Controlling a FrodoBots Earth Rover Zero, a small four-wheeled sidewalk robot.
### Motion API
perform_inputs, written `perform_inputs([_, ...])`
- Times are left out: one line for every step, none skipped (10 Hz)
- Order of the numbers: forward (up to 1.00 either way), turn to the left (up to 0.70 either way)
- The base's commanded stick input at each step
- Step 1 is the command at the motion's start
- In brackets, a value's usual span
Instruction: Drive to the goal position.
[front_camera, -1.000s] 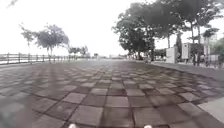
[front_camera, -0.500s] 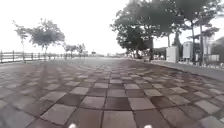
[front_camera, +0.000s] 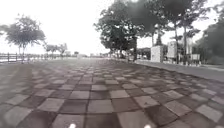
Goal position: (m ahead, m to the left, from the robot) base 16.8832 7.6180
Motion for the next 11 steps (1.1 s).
perform_inputs([1.0, -0.4])
perform_inputs([1.0, -0.4])
perform_inputs([1.0, -0.4])
perform_inputs([1.0, -0.4])
perform_inputs([1.0, -0.4])
perform_inputs([1.0, -0.4])
perform_inputs([1.0, -0.4])
perform_inputs([1.0, -0.4])
perform_inputs([1.0, -0.14])
perform_inputs([1.0, 0.0])
perform_inputs([1.0, 0.0])
